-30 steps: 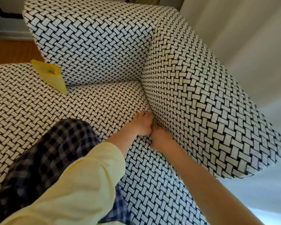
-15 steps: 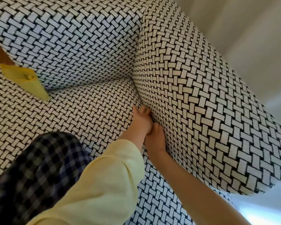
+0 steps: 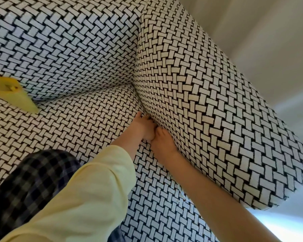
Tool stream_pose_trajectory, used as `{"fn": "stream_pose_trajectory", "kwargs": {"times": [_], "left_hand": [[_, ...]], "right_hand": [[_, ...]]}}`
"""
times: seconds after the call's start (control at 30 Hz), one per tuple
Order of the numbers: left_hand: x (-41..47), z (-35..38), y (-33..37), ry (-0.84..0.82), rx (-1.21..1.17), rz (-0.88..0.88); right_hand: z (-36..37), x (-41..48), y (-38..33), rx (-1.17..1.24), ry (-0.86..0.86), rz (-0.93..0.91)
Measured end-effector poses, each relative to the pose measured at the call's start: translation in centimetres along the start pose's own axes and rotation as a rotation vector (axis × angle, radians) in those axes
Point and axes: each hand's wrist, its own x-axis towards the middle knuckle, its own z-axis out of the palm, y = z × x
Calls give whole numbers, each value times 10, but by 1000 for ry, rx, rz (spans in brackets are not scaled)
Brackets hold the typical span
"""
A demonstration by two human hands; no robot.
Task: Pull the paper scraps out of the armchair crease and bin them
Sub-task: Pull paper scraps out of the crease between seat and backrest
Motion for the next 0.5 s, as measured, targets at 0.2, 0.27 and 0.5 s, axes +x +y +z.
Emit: {"fn": "stream_pose_trajectory", "kwargs": {"times": [0.2,0.27,0.5], "left_hand": [[9,-4,-4,-17,-190,-59],[11,-7,-6,-31,-218,-61],[12,18,-13,339,-494,-19]], "right_hand": [[-1,7,1,116,-38,15],[-1,9,-2,171,-36,44],[-10,12,-16,634,-85,227]]}}
